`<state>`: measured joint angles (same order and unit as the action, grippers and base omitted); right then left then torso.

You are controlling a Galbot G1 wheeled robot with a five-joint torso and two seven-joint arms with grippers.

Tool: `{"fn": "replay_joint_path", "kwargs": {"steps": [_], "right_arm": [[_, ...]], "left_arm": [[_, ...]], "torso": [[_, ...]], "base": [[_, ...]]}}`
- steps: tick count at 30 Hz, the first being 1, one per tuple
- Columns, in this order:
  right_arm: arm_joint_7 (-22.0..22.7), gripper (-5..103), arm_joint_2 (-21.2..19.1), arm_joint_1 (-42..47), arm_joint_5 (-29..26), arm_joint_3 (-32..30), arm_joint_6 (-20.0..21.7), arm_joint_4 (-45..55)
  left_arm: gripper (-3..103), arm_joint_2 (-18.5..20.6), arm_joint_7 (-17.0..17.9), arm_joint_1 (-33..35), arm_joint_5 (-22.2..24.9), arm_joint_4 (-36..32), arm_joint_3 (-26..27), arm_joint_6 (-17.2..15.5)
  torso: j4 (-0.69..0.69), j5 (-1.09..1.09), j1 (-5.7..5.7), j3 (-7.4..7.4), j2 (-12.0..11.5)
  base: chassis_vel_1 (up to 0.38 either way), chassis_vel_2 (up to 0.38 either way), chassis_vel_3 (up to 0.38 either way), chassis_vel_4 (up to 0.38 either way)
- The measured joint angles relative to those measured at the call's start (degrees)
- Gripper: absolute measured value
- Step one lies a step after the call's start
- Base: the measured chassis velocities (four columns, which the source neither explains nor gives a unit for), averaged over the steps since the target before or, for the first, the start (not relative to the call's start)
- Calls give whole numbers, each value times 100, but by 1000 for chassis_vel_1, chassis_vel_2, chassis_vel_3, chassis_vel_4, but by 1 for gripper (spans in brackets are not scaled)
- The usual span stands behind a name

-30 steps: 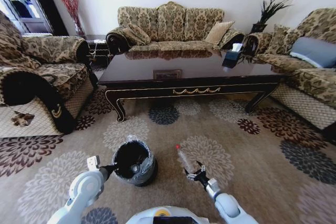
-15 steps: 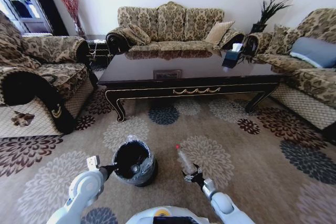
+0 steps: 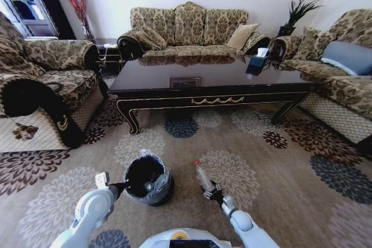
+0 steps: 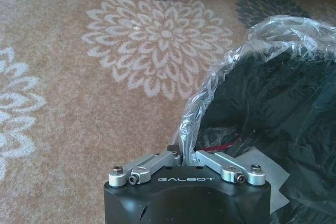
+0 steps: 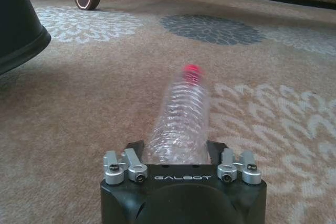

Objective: Move to the front of the table and pick up the trash from the floor, then place it into the trash bin.

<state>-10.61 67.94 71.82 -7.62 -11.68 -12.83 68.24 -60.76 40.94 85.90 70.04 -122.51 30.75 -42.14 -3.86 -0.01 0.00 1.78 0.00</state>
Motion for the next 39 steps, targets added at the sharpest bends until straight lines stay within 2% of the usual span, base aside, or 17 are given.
{"fn": "replay_joint_path", "kwargs": {"steps": [2, 3, 6, 8, 11, 13, 17, 21, 24, 26, 33, 35, 39], "right_arm": [[-10, 54, -18, 49, 38, -20, -24, 36], [-10, 54, -18, 49, 38, -20, -24, 36], [-18, 43, -32, 116, 54, -46, -36, 86], [-19, 43, -33, 126, 54, -50, -37, 97], [-20, 33, -55, 193, 41, -88, -36, 207], [-21, 32, -62, 206, 36, -103, -36, 233], [-30, 32, -160, 346, -141, -326, -18, 555], [-35, 32, -277, 549, -953, -760, 150, 1176], [-39, 32, -347, 616, -1064, -867, 151, 1350], [-48, 32, -523, 843, -1266, -1059, 151, 1905], [-98, 32, -640, 1402, -1084, -1180, -25, 3275], [-163, 32, -637, 1689, -812, -1106, -123, 3849], [-222, 32, -650, 1910, -499, -966, -223, 4342]], "left_arm": [[0, -13, 8, 13, -16, -6, -26, 0], [0, -13, 8, 13, -16, -6, -26, 0], [0, -36, 8, 31, -44, -14, -71, 0], [0, -38, 8, 32, -49, -14, -78, 0], [0, -45, 8, 34, -73, -41, -115, 0], [0, -44, 8, 34, -74, -46, -120, 0], [0, -41, 22, 31, -80, -61, -162, 0], [0, -48, 30, 13, -107, -67, -246, 0], [0, -47, 42, -6, -121, -67, -298, 0], [0, -43, 88, -58, -135, -67, -408, 0], [0, -42, 136, -160, -205, -67, -607, 0], [0, -45, 137, -229, -270, -59, -770, 0], [0, -54, 146, -305, -354, -42, -965, 0]], "torso": [[0, 1, 0, 0, 0], [0, 1, 0, 0, 0], [0, 1, 0, -1, 0], [0, 1, 0, -1, 0], [0, 1, 0, -1, 0], [0, 2, 0, 0, 0], [0, 1, 0, 0, 0], [1, 2, 0, -1, 0], [0, 1, 0, 0, 0], [-1, 1, 0, 0, 0], [0, 1, 0, 0, 0], [-1, 1, 0, -1, 0], [-1, 0, 0, -1, 0]], "base": [[0, 0, 0, 0], [0, 0, 0, 0], [0, 0, 0, 0], [0, 0, 0, 0], [0, 0, 0, 0], [0, 0, 0, 0], [0, 0, 0, 0], [0, 0, 0, 0], [0, 0, 0, 0], [0, 0, 0, 0], [0, 0, 0, 0], [0, 0, 0, 0], [0, 0, 0, 0]]}}
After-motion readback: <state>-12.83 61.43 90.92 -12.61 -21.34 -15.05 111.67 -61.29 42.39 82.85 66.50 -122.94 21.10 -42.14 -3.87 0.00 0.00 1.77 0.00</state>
